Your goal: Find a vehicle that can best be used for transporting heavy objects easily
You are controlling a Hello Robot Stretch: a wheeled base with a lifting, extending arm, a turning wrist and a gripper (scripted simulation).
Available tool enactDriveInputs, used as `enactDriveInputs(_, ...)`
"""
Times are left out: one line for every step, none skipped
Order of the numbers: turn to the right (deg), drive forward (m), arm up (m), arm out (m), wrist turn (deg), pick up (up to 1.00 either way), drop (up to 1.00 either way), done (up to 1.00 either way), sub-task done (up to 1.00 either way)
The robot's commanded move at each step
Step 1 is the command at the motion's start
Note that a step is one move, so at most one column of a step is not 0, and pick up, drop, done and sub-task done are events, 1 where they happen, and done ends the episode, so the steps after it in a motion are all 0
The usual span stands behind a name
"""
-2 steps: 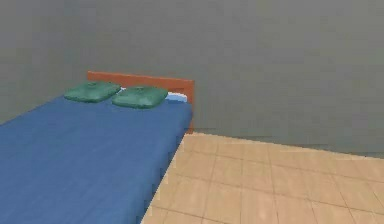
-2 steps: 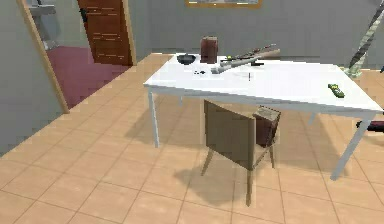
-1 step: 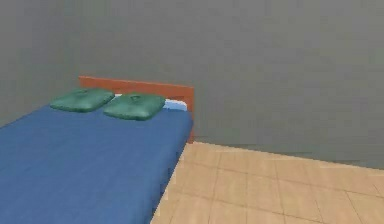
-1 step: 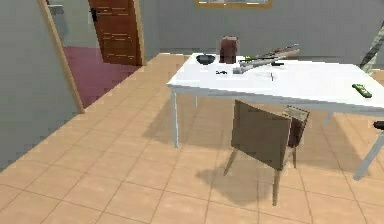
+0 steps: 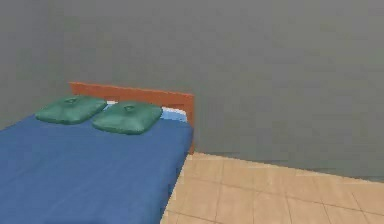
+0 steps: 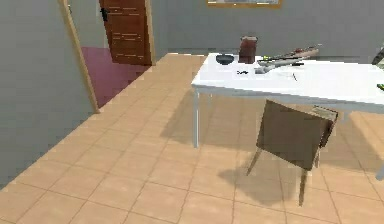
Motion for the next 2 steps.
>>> enactDriveInputs(45.0, 0.0, 0.0, 0.0, 0.0, 0.0, 0.0, 0.0, 0.0)
enactDriveInputs(45.0, 0.0, 0.0, 0.0, 0.0, 0.0, 0.0, 0.0, 0.0)
